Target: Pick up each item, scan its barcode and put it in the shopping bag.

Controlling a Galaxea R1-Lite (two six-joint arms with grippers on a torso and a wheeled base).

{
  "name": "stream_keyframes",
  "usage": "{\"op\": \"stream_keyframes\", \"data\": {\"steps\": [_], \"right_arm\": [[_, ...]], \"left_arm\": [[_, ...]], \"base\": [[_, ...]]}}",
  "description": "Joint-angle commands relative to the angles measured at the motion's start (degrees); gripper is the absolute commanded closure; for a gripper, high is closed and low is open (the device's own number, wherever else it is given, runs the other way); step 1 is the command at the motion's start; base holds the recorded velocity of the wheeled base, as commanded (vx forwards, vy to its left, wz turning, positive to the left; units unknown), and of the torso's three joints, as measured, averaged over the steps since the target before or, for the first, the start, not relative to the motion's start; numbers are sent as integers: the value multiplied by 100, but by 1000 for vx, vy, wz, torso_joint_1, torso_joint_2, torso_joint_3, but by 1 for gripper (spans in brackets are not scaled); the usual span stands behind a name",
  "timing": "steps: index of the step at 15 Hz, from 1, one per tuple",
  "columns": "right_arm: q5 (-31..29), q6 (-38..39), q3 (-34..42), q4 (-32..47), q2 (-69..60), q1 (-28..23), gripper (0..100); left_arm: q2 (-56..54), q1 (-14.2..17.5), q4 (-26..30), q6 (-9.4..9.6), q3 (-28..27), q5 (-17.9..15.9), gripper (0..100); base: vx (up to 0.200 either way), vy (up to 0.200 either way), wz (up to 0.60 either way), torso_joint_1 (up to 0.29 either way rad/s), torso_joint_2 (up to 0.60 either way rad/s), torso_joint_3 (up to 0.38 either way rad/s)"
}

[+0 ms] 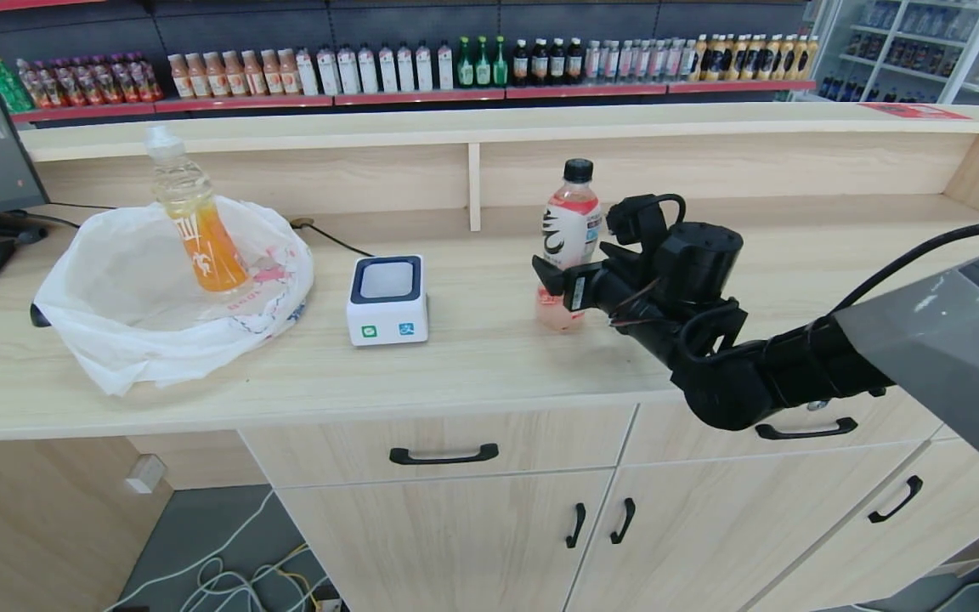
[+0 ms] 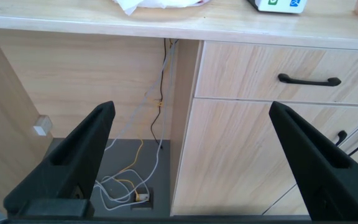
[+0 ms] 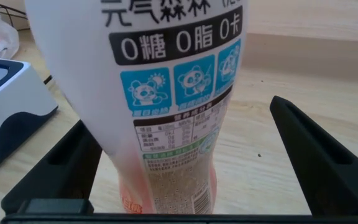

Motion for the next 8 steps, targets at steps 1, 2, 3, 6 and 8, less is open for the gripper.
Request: {"op": "stream_keyframes", "data": {"steps": [1, 2, 3, 6, 8], "right_arm": [[-2, 1, -347, 162, 227, -15, 0], [-2, 1, -470, 250, 280, -15, 0], [-11, 1, -585, 320, 332, -24, 0], [7, 10, -655, 355, 385, -24, 0], [-2, 27, -664, 355, 412, -24, 0]], "left_arm": [[0, 1, 0, -4, 0, -4, 0], [0, 1, 0, -4, 0, -4, 0], [0, 1, 0, -4, 0, -4, 0], [0, 1, 0, -4, 0, 4, 0], [0, 1, 0, -4, 0, 4, 0]], "base": [[0, 0, 0, 0, 0, 0], [0, 0, 0, 0, 0, 0], [0, 0, 0, 0, 0, 0], [0, 0, 0, 0, 0, 0], [0, 0, 0, 0, 0, 0]]}}
